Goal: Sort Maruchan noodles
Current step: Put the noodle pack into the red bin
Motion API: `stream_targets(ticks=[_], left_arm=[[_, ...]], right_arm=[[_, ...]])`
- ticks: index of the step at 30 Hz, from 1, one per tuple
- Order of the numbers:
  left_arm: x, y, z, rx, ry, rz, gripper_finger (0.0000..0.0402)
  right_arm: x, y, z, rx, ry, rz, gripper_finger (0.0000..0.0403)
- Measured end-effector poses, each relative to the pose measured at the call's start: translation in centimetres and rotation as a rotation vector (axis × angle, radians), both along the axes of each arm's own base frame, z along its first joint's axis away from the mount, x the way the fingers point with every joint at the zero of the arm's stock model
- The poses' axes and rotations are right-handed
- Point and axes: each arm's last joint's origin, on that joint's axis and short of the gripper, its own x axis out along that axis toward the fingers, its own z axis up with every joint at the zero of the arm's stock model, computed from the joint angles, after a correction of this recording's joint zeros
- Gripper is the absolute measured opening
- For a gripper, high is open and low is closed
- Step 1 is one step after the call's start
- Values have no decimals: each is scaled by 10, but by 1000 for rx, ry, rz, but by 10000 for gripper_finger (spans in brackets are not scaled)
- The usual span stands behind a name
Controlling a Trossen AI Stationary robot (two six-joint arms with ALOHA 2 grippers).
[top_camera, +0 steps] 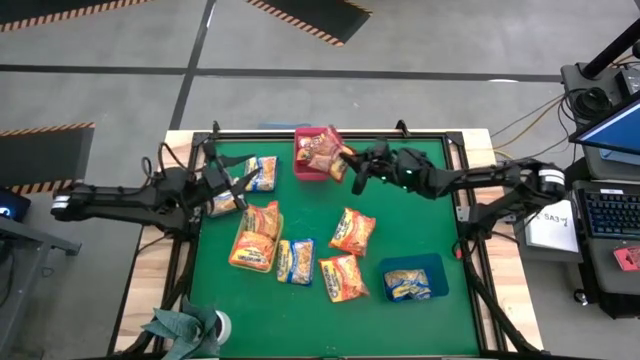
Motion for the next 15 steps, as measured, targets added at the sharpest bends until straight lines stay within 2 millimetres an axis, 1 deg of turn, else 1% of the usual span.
stream_targets(ticks=[2,4,8,10,12,15], left_arm=[[-1,0,1,0,-9,0,146],[-3,0,1,-1,-4,0,146],[-7,0,1,-7,-7,-1,146],[-9,0,1,-13,-9,-3,146],[-11,0,1,-15,-5,-3,146],[-14,0,2,-16,-8,-3,146]], right_arm=[[14,-4,2,-97,116,-6,18],[30,-10,1,-240,246,-22,18],[61,-22,-11,-655,529,18,18],[75,-27,-17,-806,621,44,18],[88,-33,-21,-898,665,57,18],[103,-41,-25,-940,734,87,18]])
